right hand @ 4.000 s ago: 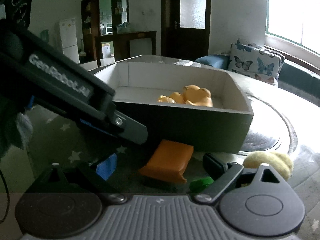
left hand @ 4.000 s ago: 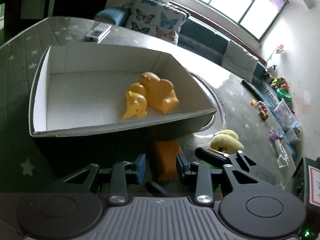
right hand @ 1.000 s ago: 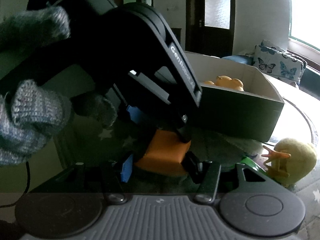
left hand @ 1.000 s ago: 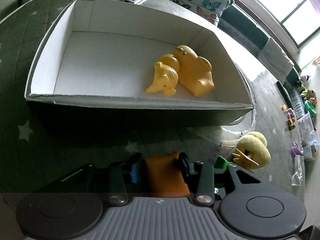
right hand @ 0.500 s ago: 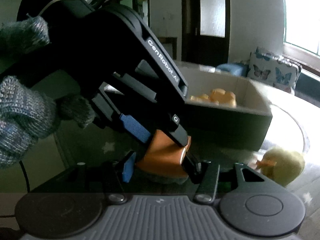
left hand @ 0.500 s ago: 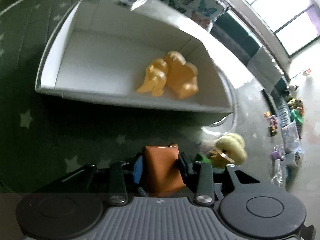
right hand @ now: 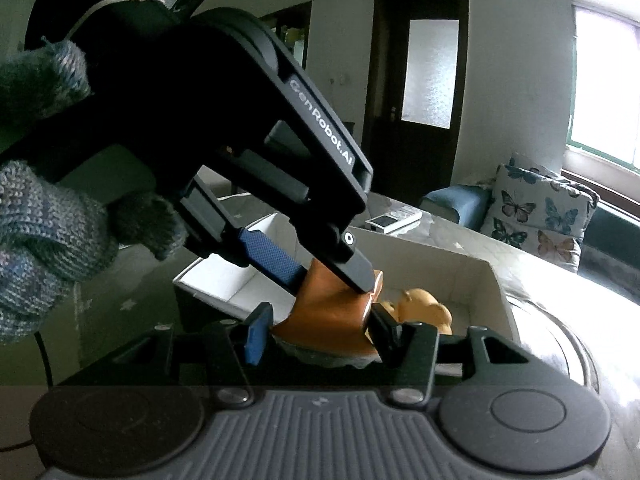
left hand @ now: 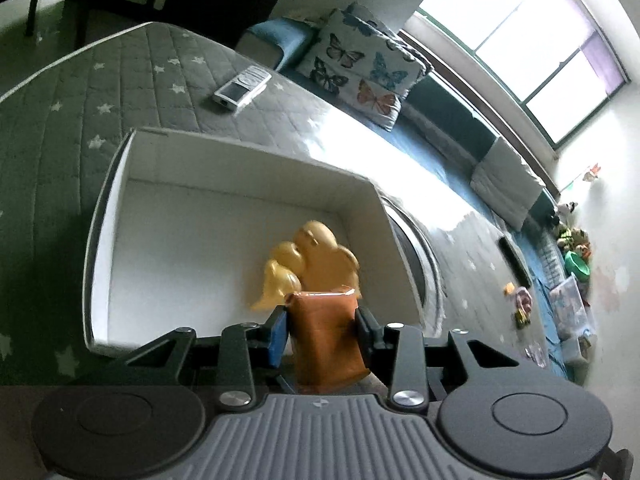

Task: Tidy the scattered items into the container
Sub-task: 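Lift the orange block over the box rim and open both tools inside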

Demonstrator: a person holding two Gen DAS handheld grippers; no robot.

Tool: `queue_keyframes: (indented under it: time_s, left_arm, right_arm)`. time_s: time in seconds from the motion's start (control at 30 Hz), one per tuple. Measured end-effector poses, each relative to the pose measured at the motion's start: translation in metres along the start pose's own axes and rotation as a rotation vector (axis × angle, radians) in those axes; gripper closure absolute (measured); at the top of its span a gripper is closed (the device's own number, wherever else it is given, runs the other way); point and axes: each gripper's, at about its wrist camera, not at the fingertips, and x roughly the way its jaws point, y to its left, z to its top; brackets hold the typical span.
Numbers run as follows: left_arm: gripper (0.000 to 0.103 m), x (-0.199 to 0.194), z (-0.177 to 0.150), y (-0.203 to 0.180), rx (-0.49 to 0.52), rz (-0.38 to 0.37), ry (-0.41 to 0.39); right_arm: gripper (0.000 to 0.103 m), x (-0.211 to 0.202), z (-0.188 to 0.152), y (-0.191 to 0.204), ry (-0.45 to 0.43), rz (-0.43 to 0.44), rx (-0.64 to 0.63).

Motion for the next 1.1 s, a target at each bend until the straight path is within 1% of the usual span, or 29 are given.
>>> queue_keyframes:
  time_s: [0.23,0.37,0.53,0.8,1.1]
  left_arm:
    - [0.065,0.023,0.021,0.026,-0.046,0.014,0.013]
    - [0.065,0.036,0.029,0.041,-0.071,0.023,0.031]
    - [0.064,0.046,0.035,0.055,-0.093,0.014,0.044]
    - [0.065,0.051,0.038,0.061,-0.098,0.011,0.05]
    - [0.065,0.048,0.035,0.06,-0.084,0.014,0.047]
  right_arm:
    - [0.05,0.038,0.007,0.002,0.041,0.019,-0.004]
    - [0.05,0.061,0.008,0.002,0.08,0.035,-0.007]
    - [0.05,0.079,0.009,0.002,0.109,0.044,0.003]
    - [0.049,0.084,0.01,-0.003,0.113,0.05,0.022]
    - [0.045,0.079,0.009,-0.001,0.104,0.043,0.021]
